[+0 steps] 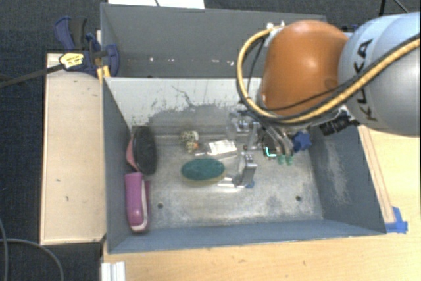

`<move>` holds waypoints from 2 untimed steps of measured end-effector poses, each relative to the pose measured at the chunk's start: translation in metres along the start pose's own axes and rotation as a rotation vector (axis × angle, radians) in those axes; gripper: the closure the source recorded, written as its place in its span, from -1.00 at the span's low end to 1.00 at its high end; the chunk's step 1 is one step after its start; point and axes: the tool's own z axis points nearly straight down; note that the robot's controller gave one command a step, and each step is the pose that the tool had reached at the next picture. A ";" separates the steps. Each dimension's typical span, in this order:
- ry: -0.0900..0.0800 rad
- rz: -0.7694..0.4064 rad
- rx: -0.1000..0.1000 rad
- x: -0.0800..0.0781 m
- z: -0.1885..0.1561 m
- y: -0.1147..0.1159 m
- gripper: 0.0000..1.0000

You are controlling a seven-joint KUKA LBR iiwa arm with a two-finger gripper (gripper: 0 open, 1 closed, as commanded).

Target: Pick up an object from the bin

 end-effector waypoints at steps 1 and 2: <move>0.000 0.142 0.000 -0.037 0.091 0.045 -1.00; -0.011 0.112 -0.002 -0.027 0.158 0.021 -1.00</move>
Offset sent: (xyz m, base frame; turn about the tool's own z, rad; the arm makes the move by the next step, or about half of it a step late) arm 0.0366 0.0431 -0.0876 0.1445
